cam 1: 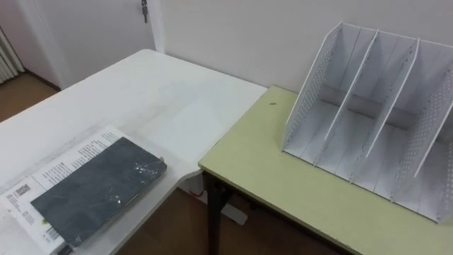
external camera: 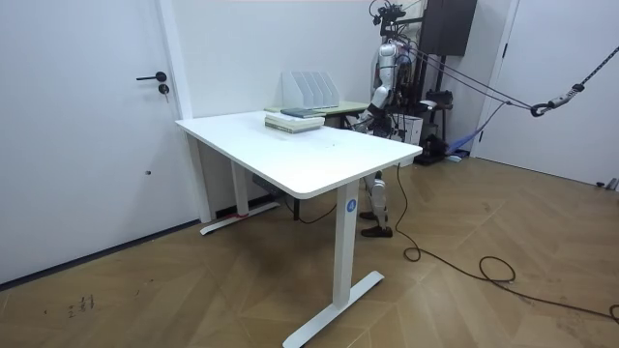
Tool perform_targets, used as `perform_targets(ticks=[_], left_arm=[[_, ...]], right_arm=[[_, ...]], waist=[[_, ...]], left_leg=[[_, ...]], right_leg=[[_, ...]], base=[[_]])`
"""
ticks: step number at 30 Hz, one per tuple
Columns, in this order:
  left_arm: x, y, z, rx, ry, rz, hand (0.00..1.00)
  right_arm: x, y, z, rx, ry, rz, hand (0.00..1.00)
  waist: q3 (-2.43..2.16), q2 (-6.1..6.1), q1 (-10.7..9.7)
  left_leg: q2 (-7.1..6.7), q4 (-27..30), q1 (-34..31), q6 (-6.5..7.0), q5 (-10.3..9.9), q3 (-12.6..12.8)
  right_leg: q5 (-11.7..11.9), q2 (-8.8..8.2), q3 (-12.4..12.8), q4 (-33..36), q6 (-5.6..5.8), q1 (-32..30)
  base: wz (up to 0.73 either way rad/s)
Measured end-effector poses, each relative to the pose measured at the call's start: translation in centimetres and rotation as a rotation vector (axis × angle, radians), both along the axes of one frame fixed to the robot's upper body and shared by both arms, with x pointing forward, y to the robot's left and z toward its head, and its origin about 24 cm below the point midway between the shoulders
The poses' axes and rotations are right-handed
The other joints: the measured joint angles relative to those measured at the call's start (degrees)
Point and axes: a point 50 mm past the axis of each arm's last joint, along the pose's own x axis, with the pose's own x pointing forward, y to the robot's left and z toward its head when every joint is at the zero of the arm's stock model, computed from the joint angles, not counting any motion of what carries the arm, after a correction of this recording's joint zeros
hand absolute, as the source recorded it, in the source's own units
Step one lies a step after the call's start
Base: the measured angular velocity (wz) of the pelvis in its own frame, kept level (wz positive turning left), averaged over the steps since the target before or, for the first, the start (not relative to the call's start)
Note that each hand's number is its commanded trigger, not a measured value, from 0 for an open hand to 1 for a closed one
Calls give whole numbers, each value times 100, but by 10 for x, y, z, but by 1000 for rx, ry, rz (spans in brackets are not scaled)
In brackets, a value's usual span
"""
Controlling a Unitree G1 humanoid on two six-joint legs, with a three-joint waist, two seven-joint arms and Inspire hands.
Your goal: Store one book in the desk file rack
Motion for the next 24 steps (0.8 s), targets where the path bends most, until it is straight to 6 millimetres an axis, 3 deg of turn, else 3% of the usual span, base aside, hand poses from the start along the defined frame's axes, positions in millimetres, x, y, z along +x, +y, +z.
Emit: perform_targets(ticks=[3, 7, 9, 13, 20, 24], left_arm=[[8, -5, 4, 18, -31, -54, 0], [42, -21, 37, 66, -250, -220, 0], [53, -29, 47, 59, -330, -251, 0], [63, -45, 65, 21, -428, -304, 0], [74, -52, 88, -3, -566, -345, 0], [81, -56, 113, -20, -714, -350, 0]], right_arm=[[1, 0, 0, 3, -2, 1, 0], [3, -2, 1, 13, -9, 5, 0], [6, -2, 1, 12, -20, 11, 0], [12, -2, 2, 14, -42, 20, 0], [11, -2, 3, 21, -47, 21, 0], [10, -2, 2, 18, -45, 18, 0]], waist=[[10, 8, -7], [87, 1, -13], [50, 48, -24], [22, 102, -144], [19, 107, -164], [21, 101, -161]], left_leg=[[4, -4, 0, 0, 0, -11], [2, -10, -77, 0, 1, -53], [0, -8, -112, 9, 6, -51], [-1, -5, -115, 9, 8, -54], [4, -6, -105, 8, 9, -106], [6, 10, -106, 18, 15, -78]], right_leg=[[1, 10, 29, -4, -3, -10], [2, 2, 3, 3, -2, -67], [6, 2, -8, 5, 3, -73], [7, 7, -54, -2, 4, -99], [8, 4, -148, -7, 3, -22], [8, -7, -167, -5, 3, 11]], base=[[-2], [3], [0], [2], [7], [7]])
